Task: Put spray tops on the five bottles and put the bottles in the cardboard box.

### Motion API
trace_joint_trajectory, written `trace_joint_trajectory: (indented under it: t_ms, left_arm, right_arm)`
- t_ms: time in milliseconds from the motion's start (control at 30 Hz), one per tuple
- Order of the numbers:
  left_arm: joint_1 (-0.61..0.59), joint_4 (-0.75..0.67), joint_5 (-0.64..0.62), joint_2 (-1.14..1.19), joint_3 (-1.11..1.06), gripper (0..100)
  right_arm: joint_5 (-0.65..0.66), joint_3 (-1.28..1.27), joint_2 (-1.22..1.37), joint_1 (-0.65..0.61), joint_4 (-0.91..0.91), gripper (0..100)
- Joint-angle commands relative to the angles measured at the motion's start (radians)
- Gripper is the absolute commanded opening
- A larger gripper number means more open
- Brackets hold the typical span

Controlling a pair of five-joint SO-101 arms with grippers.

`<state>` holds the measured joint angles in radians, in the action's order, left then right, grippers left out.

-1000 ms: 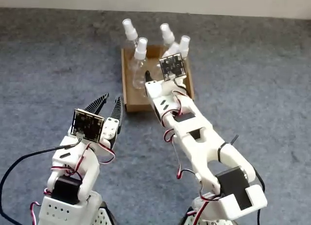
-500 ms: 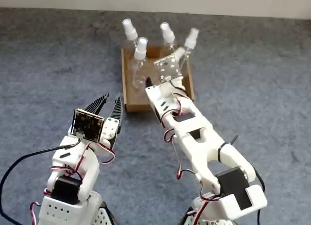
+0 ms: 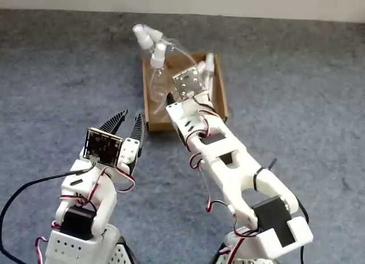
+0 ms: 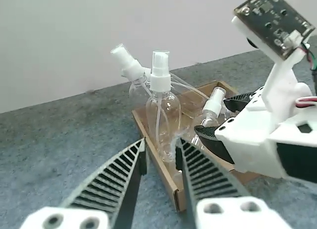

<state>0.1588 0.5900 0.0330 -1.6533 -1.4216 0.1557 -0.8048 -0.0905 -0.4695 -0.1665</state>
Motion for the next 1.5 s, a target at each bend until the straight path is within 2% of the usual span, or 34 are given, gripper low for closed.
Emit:
trace_joint_trajectory:
  t_ms: [0,467,700,800,967,1267,1467]
  left_arm:
    - [-0.004,-0.025,0.008,-0.004,0.008,7]
    - [-0.005,-0.026,0.008,-0.004,0.004,7]
    - [-0.013,-0.026,0.008,-0.004,0.007,7]
    - [-0.015,-0.026,0.008,-0.004,0.007,7]
    - [-0.015,-0.026,0.009,-0.004,0.004,7]
    - [-0.015,-0.026,0.009,-0.004,0.002,7]
    - [-0.024,-0.028,0.011,-0.015,0.022,7]
  right_arm:
    - [0.011,0.015,-0.137,0.005,0.035,23.1]
    - [0.006,0.013,-0.613,0.036,0.473,22.9]
    - [0.012,0.012,-0.707,0.038,0.639,8.4]
    - [0.012,0.012,-0.727,0.064,0.702,7.6]
    - [0.012,0.002,-0.727,0.117,0.769,7.5]
    - [0.014,-0.156,-0.734,0.111,0.769,7.7]
    - [0.008,-0.173,-0.737,0.117,0.664,7.7]
